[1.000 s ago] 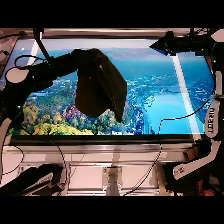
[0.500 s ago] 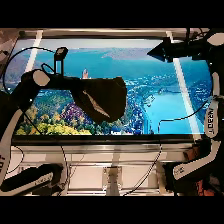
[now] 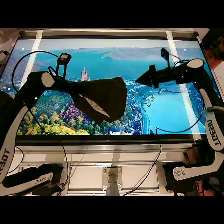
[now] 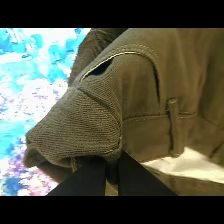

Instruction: Fold the clothes and pants, and hang the long-sleeved shirts on hangers.

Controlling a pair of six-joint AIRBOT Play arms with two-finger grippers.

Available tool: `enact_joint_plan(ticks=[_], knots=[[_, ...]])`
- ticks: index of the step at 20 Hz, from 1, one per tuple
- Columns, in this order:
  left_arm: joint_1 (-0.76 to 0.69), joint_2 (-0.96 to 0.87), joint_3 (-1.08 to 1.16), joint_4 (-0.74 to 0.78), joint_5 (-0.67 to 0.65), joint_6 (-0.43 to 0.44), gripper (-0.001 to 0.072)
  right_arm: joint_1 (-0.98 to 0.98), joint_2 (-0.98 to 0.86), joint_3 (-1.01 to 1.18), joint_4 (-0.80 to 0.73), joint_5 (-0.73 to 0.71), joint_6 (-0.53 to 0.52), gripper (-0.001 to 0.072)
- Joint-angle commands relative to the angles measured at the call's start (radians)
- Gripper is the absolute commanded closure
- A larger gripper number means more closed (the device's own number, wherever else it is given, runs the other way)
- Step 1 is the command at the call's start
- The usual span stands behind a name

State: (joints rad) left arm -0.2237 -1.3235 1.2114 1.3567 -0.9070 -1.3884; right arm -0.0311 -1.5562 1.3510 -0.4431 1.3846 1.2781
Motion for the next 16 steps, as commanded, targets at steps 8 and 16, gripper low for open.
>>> enact_joint_plan(ticks=[8, 16], knots=[[0.001, -0.004, 0.001, 0.056, 0.003, -0.002, 0.0683, 0.208, 0.242, -0.528, 0.027, -0.298, 0.076, 0.0678], [0.001, -0.004, 0.001, 0.05, -0.007, -0.002, 0.0682, 0.401, 0.228, -0.614, 0.04, -0.585, 0.287, 0.0392]])
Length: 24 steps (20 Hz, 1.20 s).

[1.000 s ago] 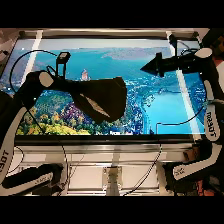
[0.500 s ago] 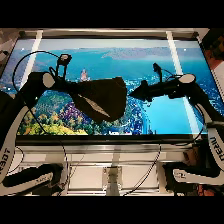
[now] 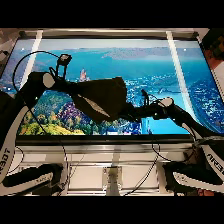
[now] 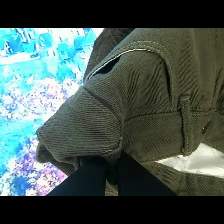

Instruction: Fold the clothes and pants, and hang the long-sleeved shirts on hangers.

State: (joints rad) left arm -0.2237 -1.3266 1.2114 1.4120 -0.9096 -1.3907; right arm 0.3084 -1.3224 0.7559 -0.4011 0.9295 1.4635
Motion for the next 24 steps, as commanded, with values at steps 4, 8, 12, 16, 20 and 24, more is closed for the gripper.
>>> enact_joint_plan(ticks=[4, 8, 12, 16, 20, 24], knots=[[0.001, -0.001, 0.001, -0.006, -0.019, 0.004, 0.0682, 0.101, -0.05, -0.019, 0.003, -0.13, 0.153, 0.0333], [0.001, -0.001, 0.001, -0.006, -0.019, 0.007, 0.0682, 0.143, -0.084, -0.019, 0.058, -0.161, 0.153, 0.0333], [0.0, -0.001, 0.001, -0.006, -0.019, 0.007, 0.0682, 0.154, -0.087, -0.018, 0.09, -0.238, 0.153, 0.0356], [0.001, -0.001, 0.001, -0.006, -0.019, 0.007, 0.0682, 0.155, -0.082, -0.014, 0.087, -0.258, 0.149, 0.0678], [0.01, 0.0, 0.002, -0.068, 0.021, 0.007, 0.0682, 0.148, 0.051, -0.003, 0.048, -0.335, 0.121, 0.0681], [0.08, 0.007, 0.017, -0.669, 0.2, 0.235, 0.0684, 0.049, 0.182, 0.045, 0.012, -0.366, 0.148, 0.0682]])
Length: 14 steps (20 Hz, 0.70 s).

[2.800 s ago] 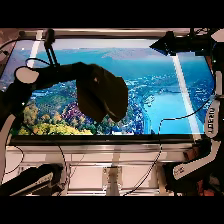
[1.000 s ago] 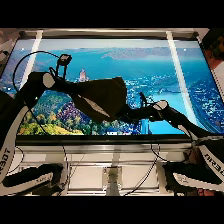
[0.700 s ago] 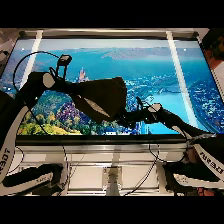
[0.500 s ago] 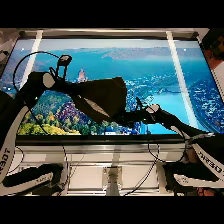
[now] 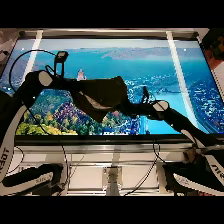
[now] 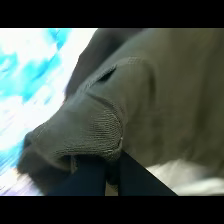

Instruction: Fold the clothes and pants, and hang the long-sleeved shirts on hangers.

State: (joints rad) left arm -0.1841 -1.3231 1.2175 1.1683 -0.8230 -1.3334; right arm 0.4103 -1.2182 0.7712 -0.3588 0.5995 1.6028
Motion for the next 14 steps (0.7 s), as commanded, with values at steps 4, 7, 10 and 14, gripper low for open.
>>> enact_joint_plan(ticks=[4, 7, 10, 14], knots=[[0.092, -0.006, 0.075, -1.053, 0.116, 0.514, 0.0685, -0.113, 0.074, 0.174, -0.146, -0.2, -0.009, 0.068], [0.09, -0.073, 0.161, -1.139, 0.112, 0.512, 0.0685, -0.113, 0.037, 0.259, -0.217, -0.465, -0.026, 0.068], [0.085, -0.197, 0.294, -1.258, 0.102, 0.513, 0.0686, -0.113, -0.042, 0.332, -0.225, -0.677, -0.026, 0.0679], [0.099, -0.375, 0.532, -1.3, 0.014, 0.448, 0.0686, -0.142, -0.19, 0.5, -0.225, -0.779, -0.026, 0.0678]])
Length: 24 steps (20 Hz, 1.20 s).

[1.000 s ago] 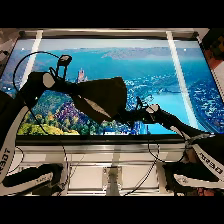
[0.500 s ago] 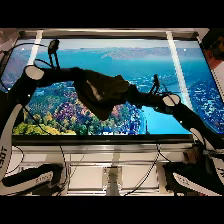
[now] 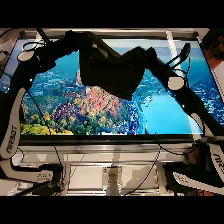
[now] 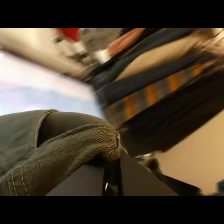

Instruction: Fold the clothes and pants, and hang the long-sleeved shirts on hangers.

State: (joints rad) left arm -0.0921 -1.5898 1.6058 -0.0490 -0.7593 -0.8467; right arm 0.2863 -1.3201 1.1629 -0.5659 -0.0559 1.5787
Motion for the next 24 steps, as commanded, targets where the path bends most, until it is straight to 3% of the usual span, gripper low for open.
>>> enact_joint_plan(ticks=[1, 5, 10, 17, 24], knots=[[0.011, -0.142, 0.193, -0.082, -0.049, -0.064, 0.0686, -0.034, -0.13, 0.171, -0.018, -0.103, -0.002, 0.0679], [0.056, -0.209, 0.275, 0.071, -0.121, -0.159, 0.0686, -0.132, -0.266, 0.422, -0.086, 0.2, -0.002, 0.0678], [0.124, -0.23, 0.274, 0.565, -0.299, -0.343, 0.0685, -0.285, -0.308, 0.486, -0.107, 0.644, -0.002, 0.068], [0.09, -0.235, 0.267, 0.849, -0.579, -0.374, 0.0686, -0.328, -0.32, 0.455, -0.182, 1.233, -0.111, 0.0682], [0.043, -0.126, 0.034, 1.035, -0.66, -0.412, 0.0687, -0.315, -0.131, 0.071, -0.231, 1.283, -0.119, 0.0682]])
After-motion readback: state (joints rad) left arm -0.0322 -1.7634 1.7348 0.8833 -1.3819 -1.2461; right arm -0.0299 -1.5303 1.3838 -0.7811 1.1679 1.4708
